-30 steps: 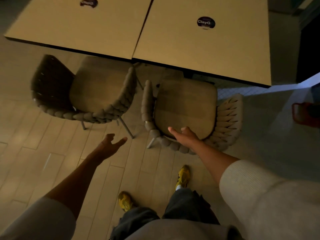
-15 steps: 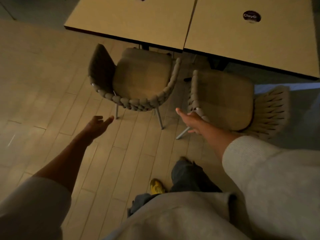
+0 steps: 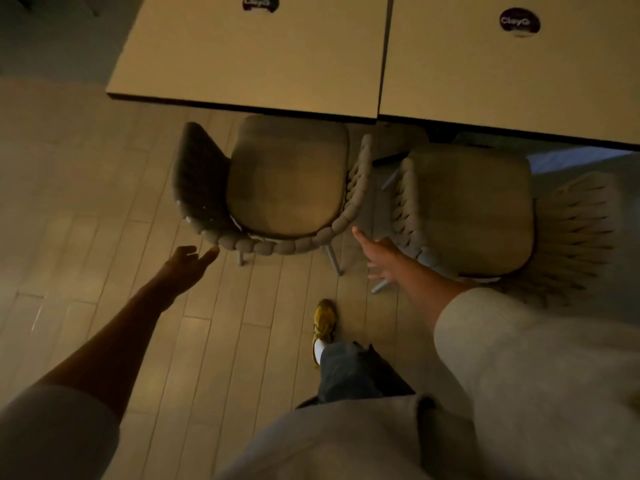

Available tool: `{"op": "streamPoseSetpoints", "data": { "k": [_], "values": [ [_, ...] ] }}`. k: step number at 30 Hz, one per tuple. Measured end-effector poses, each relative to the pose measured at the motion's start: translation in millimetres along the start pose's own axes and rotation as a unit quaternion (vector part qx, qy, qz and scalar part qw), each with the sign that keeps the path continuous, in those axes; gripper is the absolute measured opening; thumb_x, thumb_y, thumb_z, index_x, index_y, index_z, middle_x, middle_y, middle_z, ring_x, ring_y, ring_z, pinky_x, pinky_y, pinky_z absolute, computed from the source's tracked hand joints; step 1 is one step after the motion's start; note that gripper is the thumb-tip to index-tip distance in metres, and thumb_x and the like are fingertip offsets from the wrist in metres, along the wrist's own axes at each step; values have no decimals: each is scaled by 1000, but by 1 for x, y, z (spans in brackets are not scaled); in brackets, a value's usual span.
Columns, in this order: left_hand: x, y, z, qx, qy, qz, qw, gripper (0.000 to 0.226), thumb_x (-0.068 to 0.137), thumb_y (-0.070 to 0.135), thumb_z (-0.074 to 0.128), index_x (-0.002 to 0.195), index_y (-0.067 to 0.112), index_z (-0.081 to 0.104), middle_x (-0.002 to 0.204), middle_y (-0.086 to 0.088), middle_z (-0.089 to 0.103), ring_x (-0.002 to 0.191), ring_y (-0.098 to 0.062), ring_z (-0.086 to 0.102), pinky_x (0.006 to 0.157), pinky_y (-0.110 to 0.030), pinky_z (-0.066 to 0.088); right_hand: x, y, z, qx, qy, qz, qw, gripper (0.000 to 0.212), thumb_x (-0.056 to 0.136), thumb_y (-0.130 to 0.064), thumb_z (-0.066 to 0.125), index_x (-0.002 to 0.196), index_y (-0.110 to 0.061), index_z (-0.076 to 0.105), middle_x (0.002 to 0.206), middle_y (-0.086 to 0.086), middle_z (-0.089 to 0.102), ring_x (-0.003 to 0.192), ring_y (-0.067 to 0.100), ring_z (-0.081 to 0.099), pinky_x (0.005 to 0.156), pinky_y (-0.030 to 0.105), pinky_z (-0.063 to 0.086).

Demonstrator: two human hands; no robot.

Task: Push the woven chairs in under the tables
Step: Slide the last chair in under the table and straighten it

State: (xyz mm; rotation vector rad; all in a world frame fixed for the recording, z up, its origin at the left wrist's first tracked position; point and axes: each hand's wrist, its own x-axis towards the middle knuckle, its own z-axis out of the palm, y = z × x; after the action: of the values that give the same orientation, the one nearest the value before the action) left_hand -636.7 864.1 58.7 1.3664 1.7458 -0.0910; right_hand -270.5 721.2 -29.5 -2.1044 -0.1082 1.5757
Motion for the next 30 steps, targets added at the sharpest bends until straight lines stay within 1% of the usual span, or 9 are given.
{"op": "streamPoseSetpoints", "data": {
  "k": [4, 8, 11, 17, 23, 25, 26, 28, 30],
  "values": [
    [41, 21, -19, -5, -6, 8, 1000, 91, 88, 68, 65, 155, 15, 35, 150, -18, 51, 131, -35, 54, 108, -52, 45, 17, -23, 0, 21, 16, 12, 1000, 116, 78, -87, 63, 163, -19, 24, 162, 12, 43, 137, 34, 54, 94, 50, 59],
    [73, 43, -27, -4, -12, 46, 999, 101, 76, 80, 64, 153, 19, 40, 143, -15, 57, 119, -30, 57, 94, -43, 48, 25, -43, 6, 37, 28, 13, 999, 123, 71, -92, 64, 163, -19, 26, 162, 11, 43, 138, 35, 54, 82, 43, 60],
    [93, 46, -32, -4, 2, 66, 998, 81, 94, 54, 67, 155, 13, 35, 152, -16, 47, 133, -35, 48, 96, -40, 41, 29, -51, 16, 49, 33, 18, 998, 123, 71, -90, 66, 163, -19, 26, 162, 11, 43, 137, 35, 54, 78, 42, 59],
    [141, 34, -55, -8, 13, 16, 1000, 96, 91, 50, 73, 160, 12, 19, 158, -23, 38, 139, -42, 45, 109, -52, 42, 42, -54, 50, 74, 50, 37, 995, 117, 75, -86, 67, 163, -20, 26, 163, 8, 41, 137, 34, 53, 78, 43, 56],
    [186, 28, -80, -40, -15, 2, 999, 99, 91, 46, 75, 161, 11, 14, 155, -25, 38, 128, -41, 52, 107, -55, 47, 52, -55, 88, 96, 106, 54, 988, 109, 79, -81, 68, 160, -17, 30, 159, 11, 44, 132, 35, 56, 83, 45, 60],
    [200, 25, -84, -47, -25, 0, 999, 97, 92, 47, 74, 160, 11, 15, 147, -23, 44, 106, -31, 58, 91, -46, 53, 58, -58, 103, 102, 130, 58, 985, 107, 80, -78, 69, 159, -18, 28, 160, 11, 43, 131, 35, 57, 82, 44, 62],
    [207, 24, -84, -59, -34, -3, 998, 96, 91, 47, 74, 159, 11, 18, 143, -21, 46, 97, -26, 57, 82, -43, 53, 61, -59, 109, 99, 137, 61, 984, 106, 82, -76, 69, 160, -19, 26, 160, 11, 43, 131, 35, 57, 74, 42, 62],
    [217, 20, -79, -77, -60, -13, 995, 88, 89, 48, 77, 152, 12, 28, 143, -17, 48, 105, -29, 58, 84, -47, 55, 65, -59, 116, 92, 143, 71, 983, 103, 88, -69, 70, 163, -19, 20, 160, 10, 43, 129, 34, 59, 60, 38, 55],
    [226, 19, -68, -93, -66, -17, 993, 70, 90, 41, 77, 140, 12, 39, 139, -13, 51, 114, -30, 56, 90, -52, 55, 69, -58, 119, 106, 141, 65, 982, 96, 92, -56, 73, 162, -19, 18, 158, 10, 45, 121, 30, 61, 71, 43, 61]
  ]
}}
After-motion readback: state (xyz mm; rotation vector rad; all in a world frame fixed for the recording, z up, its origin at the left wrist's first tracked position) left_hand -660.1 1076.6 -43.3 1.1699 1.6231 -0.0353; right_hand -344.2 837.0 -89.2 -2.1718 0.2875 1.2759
